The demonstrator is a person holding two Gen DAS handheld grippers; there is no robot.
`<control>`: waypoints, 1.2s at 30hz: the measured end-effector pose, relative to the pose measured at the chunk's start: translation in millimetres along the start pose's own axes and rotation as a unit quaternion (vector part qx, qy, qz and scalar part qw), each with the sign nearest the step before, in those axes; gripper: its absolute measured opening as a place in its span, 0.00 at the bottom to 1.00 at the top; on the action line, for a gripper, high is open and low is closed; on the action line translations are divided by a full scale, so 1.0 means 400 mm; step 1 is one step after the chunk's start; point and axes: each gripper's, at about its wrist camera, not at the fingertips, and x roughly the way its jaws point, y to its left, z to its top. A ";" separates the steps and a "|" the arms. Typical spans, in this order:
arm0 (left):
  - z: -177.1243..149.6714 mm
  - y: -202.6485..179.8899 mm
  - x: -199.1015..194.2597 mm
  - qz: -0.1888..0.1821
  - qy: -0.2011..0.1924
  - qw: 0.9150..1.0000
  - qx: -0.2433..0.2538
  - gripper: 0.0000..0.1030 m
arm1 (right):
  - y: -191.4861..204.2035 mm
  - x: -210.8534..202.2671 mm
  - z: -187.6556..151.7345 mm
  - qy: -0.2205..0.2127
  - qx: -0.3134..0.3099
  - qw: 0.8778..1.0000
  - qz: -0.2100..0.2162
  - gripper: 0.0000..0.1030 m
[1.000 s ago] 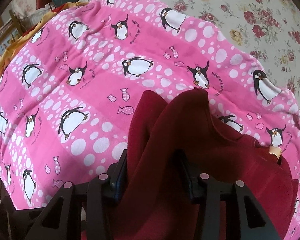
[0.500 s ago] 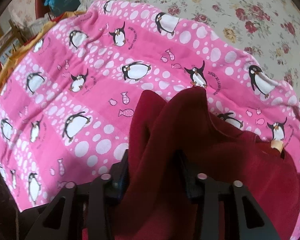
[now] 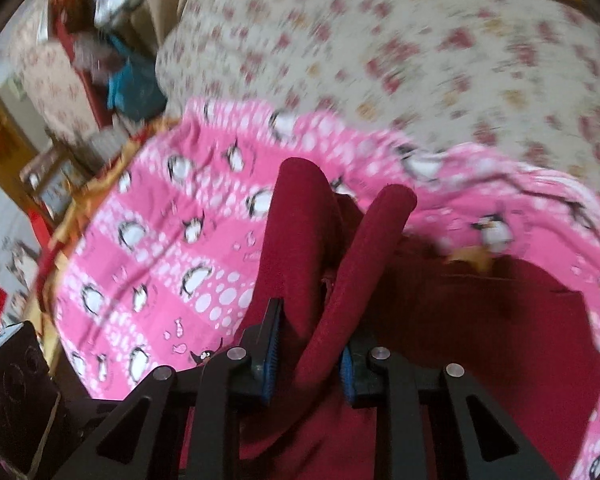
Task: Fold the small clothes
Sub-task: 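Lift the folded sweatshirt with the left gripper while the right gripper grasps it, then carry the bundle with both grippers and lower it onto the blanket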
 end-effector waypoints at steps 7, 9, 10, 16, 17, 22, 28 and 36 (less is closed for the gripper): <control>0.016 -0.169 0.158 -0.019 0.050 0.997 0.048 0.16 | -0.210 -0.197 -0.054 -0.052 0.060 0.996 -0.031 0.20; -0.005 -0.194 0.220 -0.019 0.072 0.996 0.049 0.16 | -0.277 -0.218 -0.084 -0.058 0.089 0.993 -0.046 0.17; -0.019 -0.202 0.254 -0.022 0.085 0.995 0.047 0.16 | -0.329 -0.220 -0.112 -0.060 0.118 0.990 -0.054 0.16; -0.082 -0.242 0.337 0.004 0.114 0.990 0.084 0.09 | -0.466 -0.164 -0.240 -0.030 0.230 0.972 -0.017 0.16; -0.081 -0.244 0.335 0.008 0.114 0.989 0.091 0.09 | -0.474 -0.168 -0.259 -0.038 0.245 0.969 0.004 0.17; -0.087 -0.264 0.285 0.017 0.111 0.988 0.106 0.09 | -0.442 -0.205 -0.294 -0.081 0.227 0.970 0.032 0.56; -0.078 -0.286 0.218 0.015 0.095 0.991 0.096 0.16 | -0.452 -0.212 -0.313 -0.082 0.234 0.966 0.076 0.58; -0.066 -0.254 0.144 0.037 0.076 0.993 0.078 0.30 | -0.434 -0.227 -0.331 -0.078 0.226 0.967 0.092 0.65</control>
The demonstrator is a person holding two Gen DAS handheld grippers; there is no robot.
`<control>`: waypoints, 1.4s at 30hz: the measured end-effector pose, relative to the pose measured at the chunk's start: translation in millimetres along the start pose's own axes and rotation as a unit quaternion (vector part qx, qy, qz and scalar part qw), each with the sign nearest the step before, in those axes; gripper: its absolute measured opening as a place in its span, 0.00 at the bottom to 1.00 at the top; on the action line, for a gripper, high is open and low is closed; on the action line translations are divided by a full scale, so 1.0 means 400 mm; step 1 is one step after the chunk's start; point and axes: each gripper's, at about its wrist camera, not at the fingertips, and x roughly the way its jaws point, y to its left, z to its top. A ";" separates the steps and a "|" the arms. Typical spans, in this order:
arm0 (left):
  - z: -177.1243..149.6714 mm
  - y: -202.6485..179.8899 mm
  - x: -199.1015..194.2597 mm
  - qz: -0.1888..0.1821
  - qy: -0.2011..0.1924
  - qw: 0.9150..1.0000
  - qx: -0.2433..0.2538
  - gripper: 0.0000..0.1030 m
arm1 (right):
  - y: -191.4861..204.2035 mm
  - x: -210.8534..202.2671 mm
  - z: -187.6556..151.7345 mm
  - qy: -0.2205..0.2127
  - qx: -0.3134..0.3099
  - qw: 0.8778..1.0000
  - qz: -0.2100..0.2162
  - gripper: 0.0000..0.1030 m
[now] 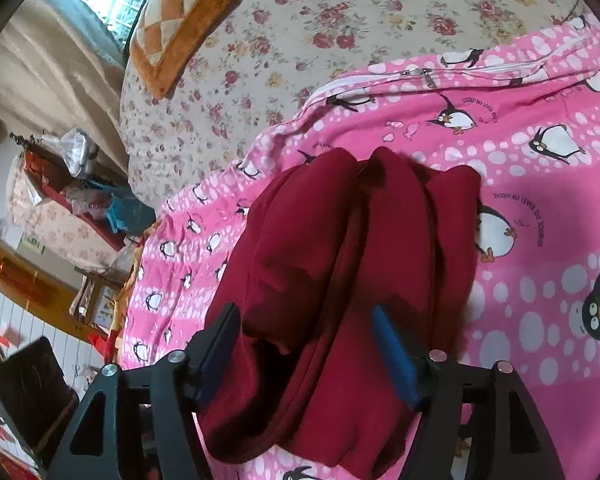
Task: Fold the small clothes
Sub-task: 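Carry the bundle with both grippers and lower it onto the blanket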
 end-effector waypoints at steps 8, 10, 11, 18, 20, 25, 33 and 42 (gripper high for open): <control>-0.012 0.090 -0.040 0.010 -0.022 0.997 -0.067 0.50 | 0.009 0.009 -0.008 0.005 -0.003 1.000 0.007 0.68; -0.017 0.112 -0.044 0.014 -0.023 0.996 -0.080 0.50 | 0.005 0.009 -0.010 0.005 0.001 1.000 0.009 0.68; -0.019 0.121 -0.044 0.016 -0.023 0.996 -0.086 0.50 | 0.004 0.010 -0.009 0.006 0.002 1.000 0.009 0.68; -0.048 0.167 -0.008 0.034 -0.004 0.994 -0.103 0.50 | -0.019 -0.001 -0.010 -0.002 0.024 0.999 0.023 0.68; -0.059 0.179 0.010 0.040 0.005 0.993 -0.107 0.50 | -0.030 0.003 -0.011 0.001 0.035 0.999 0.028 0.68; -0.065 0.195 0.035 0.033 0.011 0.993 -0.112 0.52 | -0.029 0.015 -0.008 0.007 0.034 0.999 0.025 0.69; -0.072 0.197 0.061 0.029 0.016 0.992 -0.119 0.56 | 0.052 0.097 0.000 0.031 -0.029 0.999 0.001 0.70; -0.048 0.184 0.028 0.034 0.013 0.992 -0.118 0.56 | 0.106 0.126 -0.002 -0.012 -0.092 0.993 -0.068 0.31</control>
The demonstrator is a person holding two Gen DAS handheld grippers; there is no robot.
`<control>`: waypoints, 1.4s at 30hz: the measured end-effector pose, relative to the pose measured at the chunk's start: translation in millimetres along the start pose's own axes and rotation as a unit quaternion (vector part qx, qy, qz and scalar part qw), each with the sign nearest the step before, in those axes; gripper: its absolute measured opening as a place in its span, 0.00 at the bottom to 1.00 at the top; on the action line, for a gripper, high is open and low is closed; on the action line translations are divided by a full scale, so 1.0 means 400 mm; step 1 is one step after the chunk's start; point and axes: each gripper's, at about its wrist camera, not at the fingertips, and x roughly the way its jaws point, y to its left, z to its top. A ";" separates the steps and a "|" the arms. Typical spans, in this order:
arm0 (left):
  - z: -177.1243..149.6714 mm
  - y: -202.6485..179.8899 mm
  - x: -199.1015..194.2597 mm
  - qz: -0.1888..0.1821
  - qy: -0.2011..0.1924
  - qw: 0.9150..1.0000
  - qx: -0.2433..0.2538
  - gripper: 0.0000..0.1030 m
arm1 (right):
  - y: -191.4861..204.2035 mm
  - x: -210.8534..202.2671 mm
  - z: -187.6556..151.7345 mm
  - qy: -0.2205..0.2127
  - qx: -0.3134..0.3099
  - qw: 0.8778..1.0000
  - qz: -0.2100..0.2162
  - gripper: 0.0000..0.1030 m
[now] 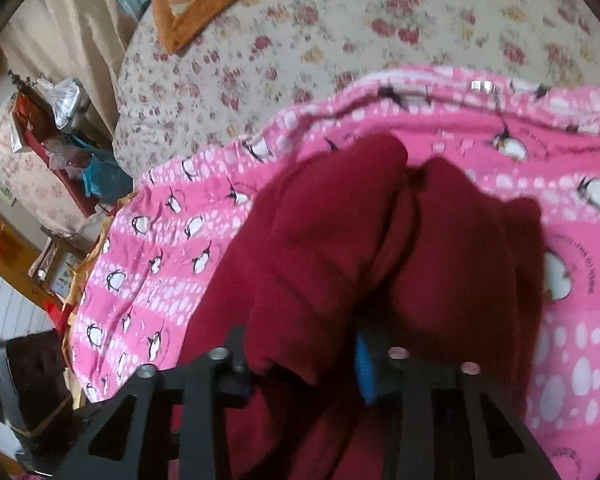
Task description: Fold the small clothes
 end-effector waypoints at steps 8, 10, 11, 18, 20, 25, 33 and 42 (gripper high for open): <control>0.042 -0.040 -0.049 0.005 -0.041 0.999 0.022 0.56 | -0.011 -0.144 0.022 -0.051 -0.036 0.996 -0.066 0.26; 0.045 -0.046 -0.022 0.010 -0.034 0.999 0.026 0.56 | -0.059 -0.148 0.014 -0.045 -0.011 0.995 -0.091 0.26; 0.047 -0.050 -0.003 0.015 -0.028 0.999 0.029 0.56 | -0.077 -0.141 0.009 -0.038 -0.003 0.995 -0.093 0.26; 0.056 -0.070 0.070 0.045 -0.008 0.998 0.049 0.56 | -0.114 -0.181 0.017 -0.042 0.033 0.993 -0.109 0.51; 0.058 -0.080 0.089 0.060 -0.005 0.996 0.062 0.56 | -0.084 -0.216 0.035 -0.075 0.010 0.991 -0.112 0.51; 0.059 -0.087 0.122 0.072 0.004 0.995 0.071 0.56 | -0.012 -0.120 0.053 -0.015 -0.075 0.992 -0.102 0.51; 0.055 -0.095 0.135 0.080 0.007 0.994 0.080 0.61 | -0.108 -0.019 0.067 0.019 -0.030 0.986 -0.163 0.51; 0.052 -0.087 0.133 0.085 0.001 0.994 0.072 0.64 | 0.004 -0.153 -0.004 0.008 -0.068 0.987 -0.144 0.51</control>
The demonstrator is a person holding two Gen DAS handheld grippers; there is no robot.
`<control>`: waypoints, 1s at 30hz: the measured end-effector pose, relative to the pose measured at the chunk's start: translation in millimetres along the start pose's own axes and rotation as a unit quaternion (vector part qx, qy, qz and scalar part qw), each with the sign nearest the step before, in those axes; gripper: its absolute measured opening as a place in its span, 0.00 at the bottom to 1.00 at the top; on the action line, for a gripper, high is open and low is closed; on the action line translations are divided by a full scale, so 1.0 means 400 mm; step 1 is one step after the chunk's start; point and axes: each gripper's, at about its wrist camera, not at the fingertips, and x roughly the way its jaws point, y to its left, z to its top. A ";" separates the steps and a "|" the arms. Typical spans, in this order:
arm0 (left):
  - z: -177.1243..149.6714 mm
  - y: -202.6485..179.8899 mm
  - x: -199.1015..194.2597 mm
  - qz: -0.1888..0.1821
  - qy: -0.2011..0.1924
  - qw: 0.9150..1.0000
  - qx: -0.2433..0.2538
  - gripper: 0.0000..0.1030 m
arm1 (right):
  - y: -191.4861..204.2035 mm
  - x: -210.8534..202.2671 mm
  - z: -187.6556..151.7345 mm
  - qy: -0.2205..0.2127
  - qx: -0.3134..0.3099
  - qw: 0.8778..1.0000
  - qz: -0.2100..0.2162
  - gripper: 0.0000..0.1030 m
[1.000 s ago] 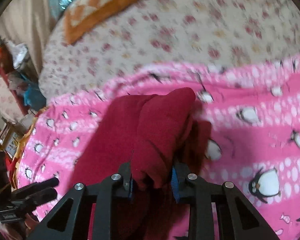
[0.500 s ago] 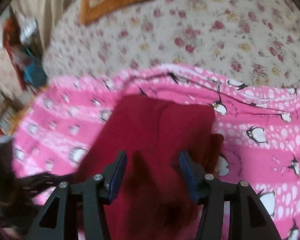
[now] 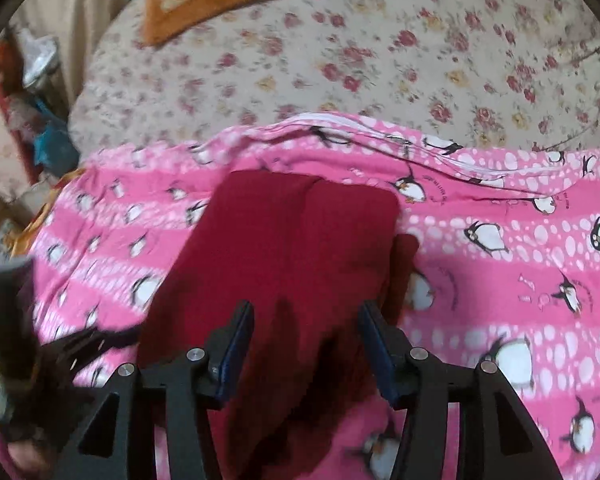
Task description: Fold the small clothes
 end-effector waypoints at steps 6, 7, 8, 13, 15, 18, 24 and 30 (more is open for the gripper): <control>-0.005 -0.013 -0.003 0.013 -0.003 1.000 0.008 0.64 | 0.017 0.007 -0.085 0.033 -0.030 0.999 -0.014 0.51; -0.007 -0.017 -0.002 0.015 -0.001 1.000 0.010 0.64 | 0.013 0.019 -0.094 0.038 -0.037 0.998 -0.030 0.51; -0.008 -0.020 -0.001 0.015 0.003 1.000 0.011 0.64 | 0.006 0.033 -0.102 0.044 -0.042 0.997 -0.036 0.51; -0.016 -0.006 -0.027 -0.009 0.007 1.000 0.007 0.64 | -0.036 0.023 -0.108 0.037 -0.007 0.999 -0.017 0.51; -0.018 0.011 -0.043 -0.026 0.002 1.000 0.001 0.64 | -0.042 0.010 -0.108 0.034 0.006 0.999 -0.008 0.51; -0.012 0.037 -0.052 -0.066 0.000 0.998 -0.023 0.64 | -0.070 -0.017 -0.102 0.012 0.055 0.998 0.031 0.61; 0.013 0.088 -0.017 -0.153 0.007 0.983 -0.101 0.77 | -0.131 0.011 -0.070 -0.013 0.130 0.989 0.076 0.79; 0.036 0.098 0.084 -0.174 0.043 0.976 -0.123 0.77 | -0.177 0.133 -0.043 0.022 0.178 0.975 0.128 0.81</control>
